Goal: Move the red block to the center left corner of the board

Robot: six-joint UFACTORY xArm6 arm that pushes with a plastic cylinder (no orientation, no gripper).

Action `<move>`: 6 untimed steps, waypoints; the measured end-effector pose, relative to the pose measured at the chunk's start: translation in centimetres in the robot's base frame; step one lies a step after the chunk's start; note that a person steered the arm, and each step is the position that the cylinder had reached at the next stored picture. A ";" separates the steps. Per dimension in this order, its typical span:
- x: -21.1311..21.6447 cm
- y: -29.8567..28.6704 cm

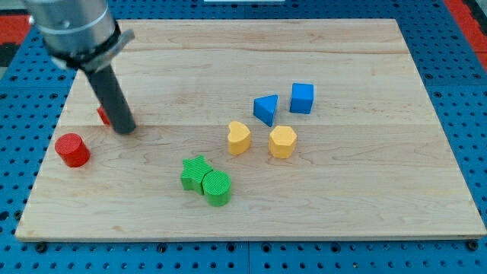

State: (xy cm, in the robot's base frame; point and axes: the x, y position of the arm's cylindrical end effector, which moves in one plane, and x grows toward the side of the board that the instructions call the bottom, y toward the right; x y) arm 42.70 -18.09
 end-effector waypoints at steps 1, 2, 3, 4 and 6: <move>-2.5 2.4; 6.8 6.4; 15.1 0.5; 9.4 -3.8; 10.1 -4.5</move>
State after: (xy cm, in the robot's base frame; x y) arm 52.81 -22.61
